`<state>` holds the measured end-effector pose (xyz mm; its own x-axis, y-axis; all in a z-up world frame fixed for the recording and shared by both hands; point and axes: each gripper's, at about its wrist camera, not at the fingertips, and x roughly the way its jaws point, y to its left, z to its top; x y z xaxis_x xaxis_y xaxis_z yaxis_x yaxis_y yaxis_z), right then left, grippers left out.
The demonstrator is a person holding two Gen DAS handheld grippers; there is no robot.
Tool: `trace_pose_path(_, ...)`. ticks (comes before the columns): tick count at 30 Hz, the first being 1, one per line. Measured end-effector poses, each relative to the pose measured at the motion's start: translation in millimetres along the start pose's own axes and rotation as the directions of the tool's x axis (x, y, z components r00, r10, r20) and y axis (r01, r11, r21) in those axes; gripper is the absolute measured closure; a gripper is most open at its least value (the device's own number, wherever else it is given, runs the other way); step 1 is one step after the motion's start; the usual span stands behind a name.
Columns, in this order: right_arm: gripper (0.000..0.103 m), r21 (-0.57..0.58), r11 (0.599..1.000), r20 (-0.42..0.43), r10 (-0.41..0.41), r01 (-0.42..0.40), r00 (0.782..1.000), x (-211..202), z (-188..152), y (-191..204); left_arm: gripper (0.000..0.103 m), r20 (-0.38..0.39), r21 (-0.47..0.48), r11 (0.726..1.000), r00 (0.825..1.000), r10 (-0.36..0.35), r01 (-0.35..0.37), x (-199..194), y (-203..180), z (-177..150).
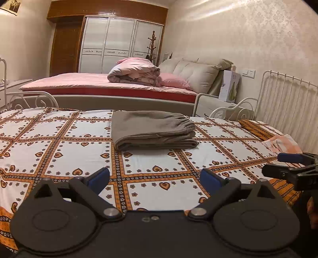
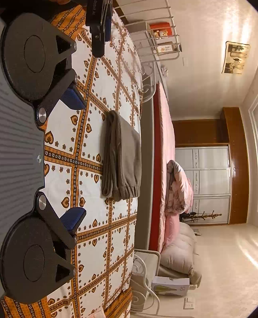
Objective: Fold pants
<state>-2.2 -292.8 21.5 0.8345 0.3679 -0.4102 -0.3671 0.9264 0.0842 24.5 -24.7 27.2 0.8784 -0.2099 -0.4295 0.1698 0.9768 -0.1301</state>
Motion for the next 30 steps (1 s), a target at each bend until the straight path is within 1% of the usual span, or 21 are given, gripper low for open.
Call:
trace_pose_path(5,0.000,0.011,1.000,-0.002,-0.003,0.004,1.000,3.0,0.7,-0.7,0.011,-0.001,0.027,1.000,1.000,-0.011,0.011,-0.4,-6.6,-2.2)
trace_pose_path(18,0.000,0.003,1.000,-0.009,0.003,-0.003,1.000,9.0,2.4,2.4,0.011,0.001,0.032,0.999,1.000,-0.027,0.027,-0.9,-6.2,-2.4)
trace_pose_path(30,0.000,0.009,1.000,-0.007,0.001,-0.001,1.000,9.2,2.4,0.7,0.011,0.004,0.039,0.999,1.000,-0.025,0.025,-0.4,-6.5,-1.7)
